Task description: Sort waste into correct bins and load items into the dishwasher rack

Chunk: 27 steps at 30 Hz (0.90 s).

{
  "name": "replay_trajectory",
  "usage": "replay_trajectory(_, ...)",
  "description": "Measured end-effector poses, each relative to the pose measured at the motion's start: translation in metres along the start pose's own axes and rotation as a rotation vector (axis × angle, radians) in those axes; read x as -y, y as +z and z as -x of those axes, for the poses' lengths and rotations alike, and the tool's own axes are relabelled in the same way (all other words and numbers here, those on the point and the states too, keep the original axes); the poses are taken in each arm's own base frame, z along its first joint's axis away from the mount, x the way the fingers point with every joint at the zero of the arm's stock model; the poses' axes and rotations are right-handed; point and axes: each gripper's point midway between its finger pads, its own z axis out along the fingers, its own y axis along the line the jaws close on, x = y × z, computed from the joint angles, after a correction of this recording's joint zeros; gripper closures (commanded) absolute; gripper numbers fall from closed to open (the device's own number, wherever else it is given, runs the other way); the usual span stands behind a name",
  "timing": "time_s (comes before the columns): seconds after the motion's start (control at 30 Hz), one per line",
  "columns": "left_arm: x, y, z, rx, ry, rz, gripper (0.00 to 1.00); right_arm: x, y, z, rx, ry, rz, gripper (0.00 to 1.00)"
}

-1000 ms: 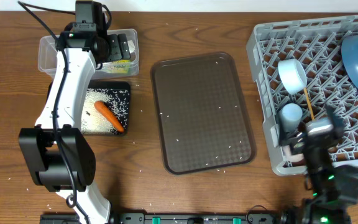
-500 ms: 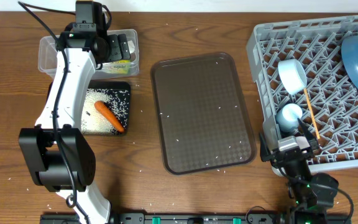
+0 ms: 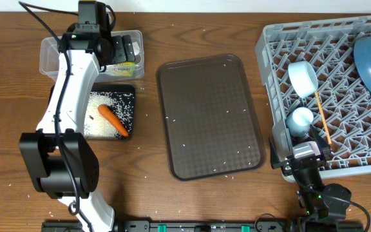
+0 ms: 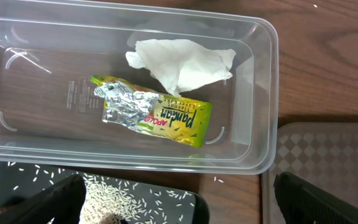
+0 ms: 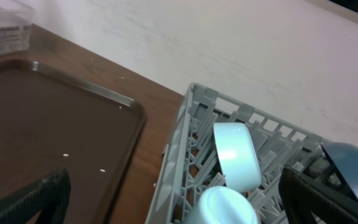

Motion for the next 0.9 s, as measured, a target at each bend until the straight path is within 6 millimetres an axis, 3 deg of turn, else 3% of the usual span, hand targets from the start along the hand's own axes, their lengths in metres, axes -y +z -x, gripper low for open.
replay_trajectory(0.5,0.000,0.000,0.000,0.000,0.000,0.001,0.02,-0.001,0.000,0.000,0.002,0.015,0.005,0.01)
replay_trajectory(0.73,-0.012,0.000,-0.003,-0.010,0.002,0.069,0.02,-0.001,0.000,0.000,0.002,0.015,0.005,0.01)
replay_trajectory(0.9,-0.012,-0.014,0.000,0.023,0.004,0.069,0.02,-0.001,0.000,0.000,0.002,0.015,0.005,0.01)
